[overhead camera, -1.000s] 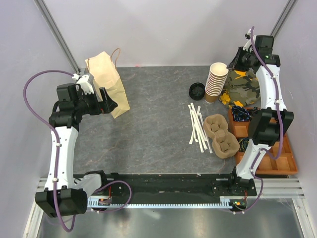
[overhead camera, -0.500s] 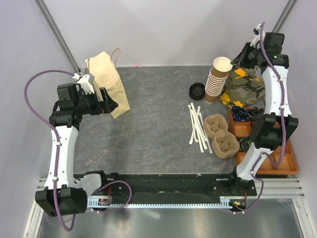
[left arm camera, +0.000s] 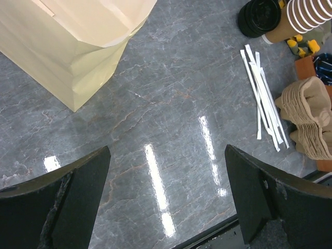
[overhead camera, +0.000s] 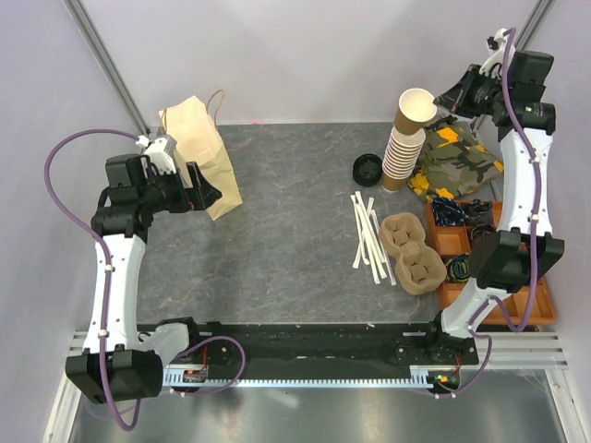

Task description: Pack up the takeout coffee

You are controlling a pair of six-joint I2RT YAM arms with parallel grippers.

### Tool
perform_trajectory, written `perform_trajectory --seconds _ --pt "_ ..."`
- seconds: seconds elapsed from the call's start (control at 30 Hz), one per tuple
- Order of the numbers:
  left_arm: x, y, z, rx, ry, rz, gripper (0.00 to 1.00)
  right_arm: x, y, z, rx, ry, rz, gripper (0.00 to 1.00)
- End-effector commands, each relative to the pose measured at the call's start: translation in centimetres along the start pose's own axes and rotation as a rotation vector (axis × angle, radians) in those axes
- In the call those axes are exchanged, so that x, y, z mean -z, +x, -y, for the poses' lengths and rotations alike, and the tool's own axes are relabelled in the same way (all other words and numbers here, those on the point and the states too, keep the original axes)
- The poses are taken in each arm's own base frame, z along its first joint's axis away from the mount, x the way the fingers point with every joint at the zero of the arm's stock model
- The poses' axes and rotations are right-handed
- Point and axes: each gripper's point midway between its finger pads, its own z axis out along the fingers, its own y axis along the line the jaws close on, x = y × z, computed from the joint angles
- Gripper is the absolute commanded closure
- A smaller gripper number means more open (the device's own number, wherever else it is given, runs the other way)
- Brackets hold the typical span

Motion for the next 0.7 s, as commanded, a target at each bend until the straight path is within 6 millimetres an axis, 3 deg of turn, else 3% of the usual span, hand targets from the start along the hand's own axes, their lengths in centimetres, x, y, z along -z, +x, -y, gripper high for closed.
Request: perform_trajectory --seconds 0.0,0.17,0.2,0.27,0.3,0.47,0.57,0.63,0.67 --pt "1.7 -3.1 2.7 -0.109 0.097 0.129 0.0 2.7 -2.4 -5.1 0.035 -0.181 0.08 1.0" --pt "3.9 -2.7 6.4 -0.236 0.265 0.196 0.0 2.0 2.0 -8.9 0.082 -0.284 -0.01 1.0" --pt "4.3 -2.5 7.0 -0.26 0.294 0.204 0.0 1.7 3.2 -10.5 0.099 -0.317 -0.035 1.0" --pt "5.0 -2.0 8.1 -0.285 0.356 0.212 0.0 0.9 5.8 -11.8 0.11 -0.35 -0.093 1.0" --pt "5.2 -1.8 8.4 -0.289 0.368 0.213 0.0 0.4 7.6 -13.8 0.134 -0.394 -0.135 1.0" --pt "5.0 -0.3 8.5 -0.272 0.403 0.156 0.0 -2.0 15.9 -16.7 0.184 -0.467 -0.316 1.0" --pt "4.6 0.9 8.3 -0.293 0.418 0.125 0.0 -3.1 22.6 -19.9 0.279 -0.534 -0.446 1.0" --pt "4.4 1.4 8.0 -0.299 0.414 0.118 0.0 -4.0 26.1 -20.0 0.32 -0.536 -0.512 1.0" --pt "4.4 1.5 7.9 -0.314 0.41 0.12 0.0 -4.2 27.4 -21.0 0.334 -0.563 -0.528 1.0"
